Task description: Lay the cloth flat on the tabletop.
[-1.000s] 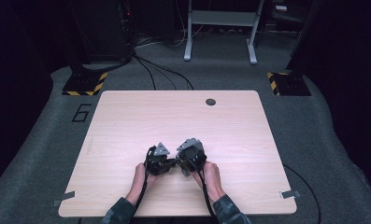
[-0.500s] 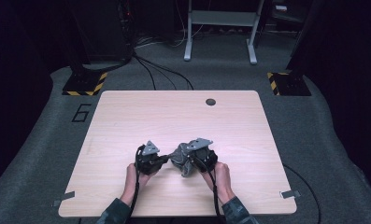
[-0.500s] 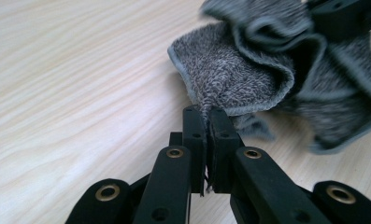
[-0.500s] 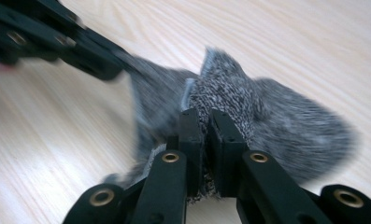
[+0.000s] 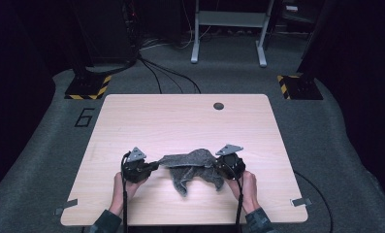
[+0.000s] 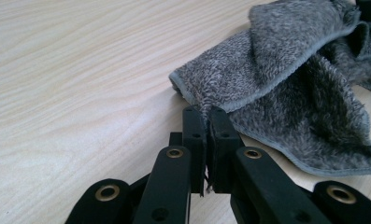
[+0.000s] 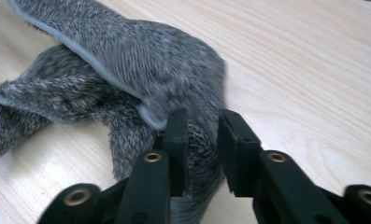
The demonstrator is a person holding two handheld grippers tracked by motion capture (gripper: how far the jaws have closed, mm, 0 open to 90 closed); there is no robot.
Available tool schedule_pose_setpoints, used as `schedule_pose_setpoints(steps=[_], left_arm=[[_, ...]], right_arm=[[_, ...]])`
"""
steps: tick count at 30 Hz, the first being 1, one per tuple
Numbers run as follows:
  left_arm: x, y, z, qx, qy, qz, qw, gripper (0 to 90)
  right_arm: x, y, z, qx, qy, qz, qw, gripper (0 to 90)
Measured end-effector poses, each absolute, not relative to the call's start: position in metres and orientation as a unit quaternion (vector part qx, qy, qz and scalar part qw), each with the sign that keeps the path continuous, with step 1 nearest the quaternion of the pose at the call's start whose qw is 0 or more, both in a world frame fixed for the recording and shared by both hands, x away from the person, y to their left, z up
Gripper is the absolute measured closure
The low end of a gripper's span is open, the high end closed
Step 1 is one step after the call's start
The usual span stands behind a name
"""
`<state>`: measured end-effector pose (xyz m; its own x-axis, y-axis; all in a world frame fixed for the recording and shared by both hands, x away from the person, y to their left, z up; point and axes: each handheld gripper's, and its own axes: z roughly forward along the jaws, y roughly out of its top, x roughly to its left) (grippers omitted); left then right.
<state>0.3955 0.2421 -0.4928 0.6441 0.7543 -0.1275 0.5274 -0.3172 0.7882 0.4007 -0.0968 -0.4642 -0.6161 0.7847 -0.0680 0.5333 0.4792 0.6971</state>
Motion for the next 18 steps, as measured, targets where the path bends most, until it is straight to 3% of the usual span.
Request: schedule_pose_setpoints(steps=[5, 7, 9, 10, 13, 18], left_arm=[[0.397, 0.24, -0.489, 0.8, 0.399, 0.136, 0.428, 86.2], [0.399, 0.239, -0.488, 0.799, 0.402, 0.13, 0.428, 81.9], [0.401, 0.237, -0.489, 0.799, 0.404, 0.123, 0.428, 75.8], [0.402, 0.236, -0.489, 0.801, 0.403, 0.125, 0.426, 76.6], [0.404, 0.233, -0.491, 0.804, 0.403, 0.129, 0.418, 86.1], [0.413, 0.233, -0.494, 0.803, 0.414, 0.133, 0.409, 87.2]], right_arm=[[0.394, -0.106, -0.453, 0.4, 0.822, 0.354, 0.196, 56.4], [0.394, -0.106, -0.451, 0.382, 0.831, 0.36, 0.187, 44.4], [0.398, -0.1, -0.457, 0.375, 0.84, 0.353, 0.17, 42.3], [0.401, -0.097, -0.462, 0.373, 0.847, 0.342, 0.164, 46.7], [0.41, -0.095, -0.474, 0.378, 0.85, 0.328, 0.164, 72.2], [0.414, -0.105, -0.476, 0.399, 0.832, 0.357, 0.142, 82.5]])
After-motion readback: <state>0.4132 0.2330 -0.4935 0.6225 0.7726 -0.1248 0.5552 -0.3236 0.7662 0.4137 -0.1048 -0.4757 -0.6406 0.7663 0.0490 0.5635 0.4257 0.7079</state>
